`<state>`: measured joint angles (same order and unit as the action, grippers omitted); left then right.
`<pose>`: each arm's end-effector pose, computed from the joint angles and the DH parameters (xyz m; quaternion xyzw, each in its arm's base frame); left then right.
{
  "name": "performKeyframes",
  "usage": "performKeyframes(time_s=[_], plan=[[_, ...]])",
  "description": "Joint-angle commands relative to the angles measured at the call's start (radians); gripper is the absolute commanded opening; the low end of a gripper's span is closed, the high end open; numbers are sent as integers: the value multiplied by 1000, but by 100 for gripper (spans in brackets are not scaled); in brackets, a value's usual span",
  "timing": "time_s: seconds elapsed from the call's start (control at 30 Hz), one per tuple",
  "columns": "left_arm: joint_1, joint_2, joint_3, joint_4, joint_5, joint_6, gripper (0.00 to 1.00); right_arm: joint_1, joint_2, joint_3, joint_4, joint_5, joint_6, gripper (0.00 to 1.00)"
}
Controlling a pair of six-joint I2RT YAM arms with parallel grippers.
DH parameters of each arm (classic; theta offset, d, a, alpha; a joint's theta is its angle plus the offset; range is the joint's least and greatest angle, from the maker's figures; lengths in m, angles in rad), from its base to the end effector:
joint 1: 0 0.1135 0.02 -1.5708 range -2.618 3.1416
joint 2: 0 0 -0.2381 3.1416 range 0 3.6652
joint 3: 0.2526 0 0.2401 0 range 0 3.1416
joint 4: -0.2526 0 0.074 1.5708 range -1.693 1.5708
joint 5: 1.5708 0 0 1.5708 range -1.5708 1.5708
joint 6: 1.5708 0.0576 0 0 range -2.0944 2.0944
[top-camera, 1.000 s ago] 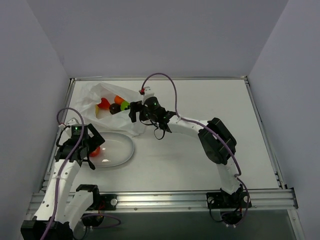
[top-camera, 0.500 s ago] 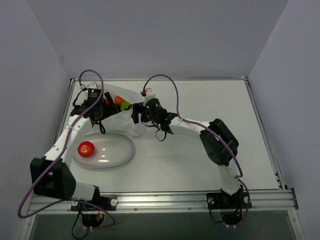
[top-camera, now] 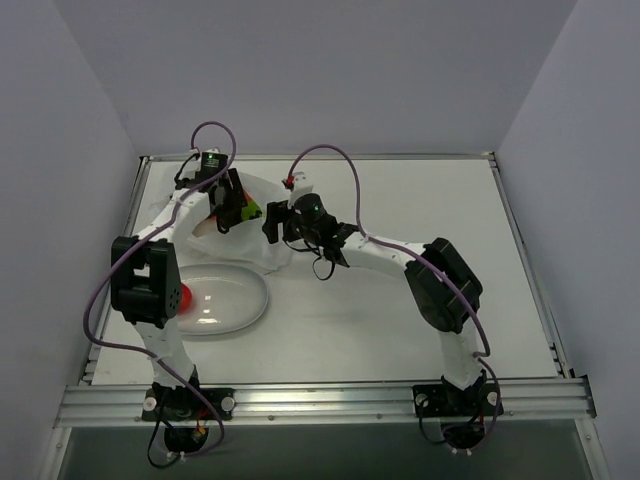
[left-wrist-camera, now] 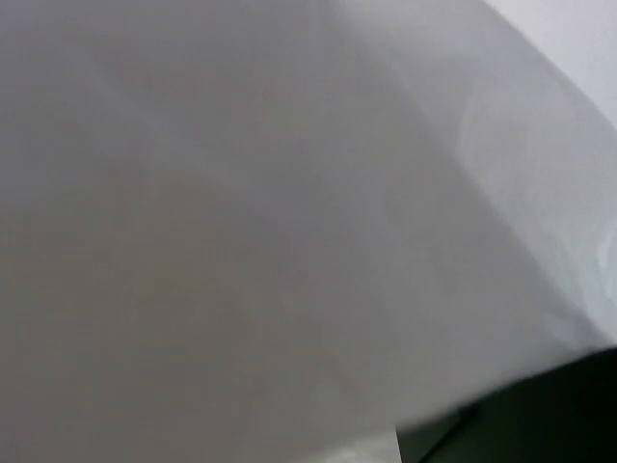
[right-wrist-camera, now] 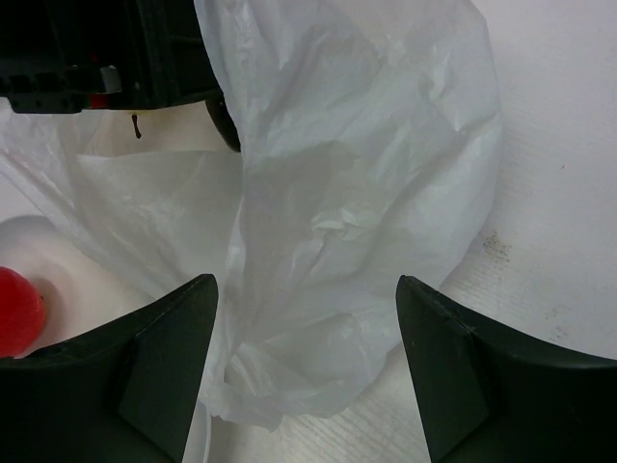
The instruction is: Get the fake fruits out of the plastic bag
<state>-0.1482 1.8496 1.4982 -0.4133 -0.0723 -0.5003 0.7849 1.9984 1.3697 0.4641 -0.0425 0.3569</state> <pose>0.4153 -0.0578 0.2277 -0.1750 0.9026 -0.0934 0.3821 0.3321 0.3352 0.2204 -0.1754 0.7424 0.3630 0.5352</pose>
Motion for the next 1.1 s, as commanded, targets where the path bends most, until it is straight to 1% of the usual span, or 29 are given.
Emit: performKeyframes(time_s=[0.0,0.1,0.2,0.3,0.4,0.47,0.5,0.53,0.67,0.73,0.77,0.83,0.87,0.9,0.93,0.97,1.0,1.03,1.07], plan=[[24,36,50,25,-46,28,66,-7,-89,-9,34,-5,1,70],[30,72,56,50,-41,43,67,-7,-101,-17,36,-3,1,70],[35,100,59,85,-18,58,71,-7,-101,-21,39,-5,1,70],[36,122,62,110,6,62,71,-7,-89,-17,35,-5,2,71],[36,138,63,131,26,66,72,-7,-63,-5,25,-7,2,75],[36,149,63,136,28,68,70,-7,-46,-1,25,-7,2,78],[36,149,59,142,25,72,67,-7,-38,2,30,-7,4,78],[36,145,50,154,17,72,58,-7,-30,5,33,-7,4,79],[36,116,28,176,3,80,36,-12,60,55,10,1,2,86],[36,88,20,177,2,88,29,-19,97,90,-11,-10,-3,88],[36,77,16,177,2,91,24,-22,135,133,-37,-23,-1,88],[36,48,8,177,3,97,18,-22,161,163,-47,-58,-1,88],[36,39,2,177,8,103,13,-21,178,175,-33,-80,2,88],[36,30,-1,177,11,105,10,-22,184,180,-27,-95,16,85],[36,11,-6,171,14,106,8,-24,192,184,-24,-94,20,77],[36,1,-12,168,19,109,4,-24,192,190,-21,-91,24,72],[36,-10,-15,159,22,112,3,-24,191,192,-18,-92,27,68],[36,-35,-21,156,26,114,2,-24,177,189,-10,-89,33,68],[35,-47,-36,153,29,118,2,-23,166,174,-1,-89,34,69]])
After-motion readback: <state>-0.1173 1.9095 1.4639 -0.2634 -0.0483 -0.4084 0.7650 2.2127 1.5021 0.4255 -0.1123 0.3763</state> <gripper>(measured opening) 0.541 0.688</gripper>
